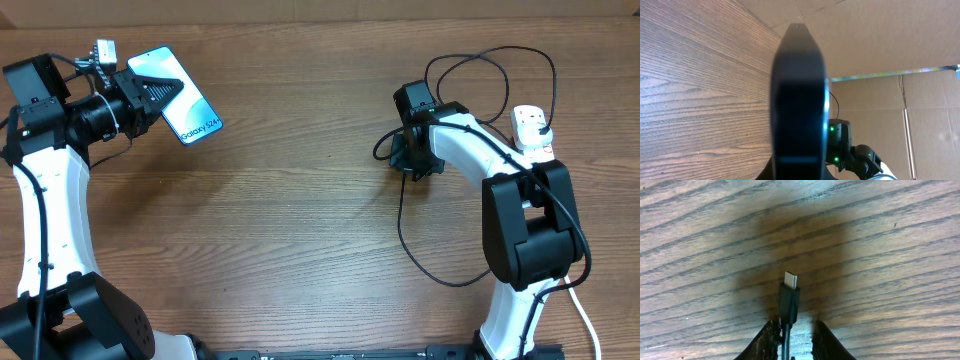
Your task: Plug charger to phone and switch on socket
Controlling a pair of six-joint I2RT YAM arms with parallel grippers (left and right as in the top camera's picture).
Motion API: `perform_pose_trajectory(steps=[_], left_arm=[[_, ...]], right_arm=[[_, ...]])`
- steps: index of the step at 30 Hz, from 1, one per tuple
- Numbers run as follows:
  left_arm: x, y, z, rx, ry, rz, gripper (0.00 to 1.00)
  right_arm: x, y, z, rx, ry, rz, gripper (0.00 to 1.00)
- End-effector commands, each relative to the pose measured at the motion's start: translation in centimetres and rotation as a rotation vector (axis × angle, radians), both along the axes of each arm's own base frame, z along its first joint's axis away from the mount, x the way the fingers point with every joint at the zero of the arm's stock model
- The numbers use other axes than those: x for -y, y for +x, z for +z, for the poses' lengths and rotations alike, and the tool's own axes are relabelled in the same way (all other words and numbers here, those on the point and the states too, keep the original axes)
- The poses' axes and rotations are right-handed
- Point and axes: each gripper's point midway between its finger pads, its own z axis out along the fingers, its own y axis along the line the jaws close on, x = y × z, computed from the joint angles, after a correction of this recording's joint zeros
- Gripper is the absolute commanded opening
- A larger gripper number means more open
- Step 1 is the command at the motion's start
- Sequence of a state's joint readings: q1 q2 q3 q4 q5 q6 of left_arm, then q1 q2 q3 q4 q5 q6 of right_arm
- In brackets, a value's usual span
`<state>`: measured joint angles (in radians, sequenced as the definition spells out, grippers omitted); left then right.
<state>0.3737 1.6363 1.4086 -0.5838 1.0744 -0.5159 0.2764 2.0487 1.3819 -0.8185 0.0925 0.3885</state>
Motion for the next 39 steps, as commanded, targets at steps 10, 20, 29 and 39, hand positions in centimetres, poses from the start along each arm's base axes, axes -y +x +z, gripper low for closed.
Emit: perform_pose_trajectory(steps=[10,20,29,39], left_arm=[[0.4,-0.4,1.9,0.065,0.019,-0.023,0.04],[0.5,-0.4,1.9,0.068,0.014,-0.029,0.04],[2.1,-1.4,4.4,0.202,-0.049,-0.166,0.04],[6.1,-3.4,8.0,0.368,-0.145,-0.405,0.04]], right_arm=[[-0.3,-1.3,-2.9,-0.062,0.015,-0.028,0.18],[-0.2,-1.2,-2.9,-0.057,0.012,-0.029,0.15],[-2.2,-1.2,-1.7,-0.069,0.147,0.090,0.04],[-11.9,-7.0,16.0,0.154,1.024,0.748,0.04]])
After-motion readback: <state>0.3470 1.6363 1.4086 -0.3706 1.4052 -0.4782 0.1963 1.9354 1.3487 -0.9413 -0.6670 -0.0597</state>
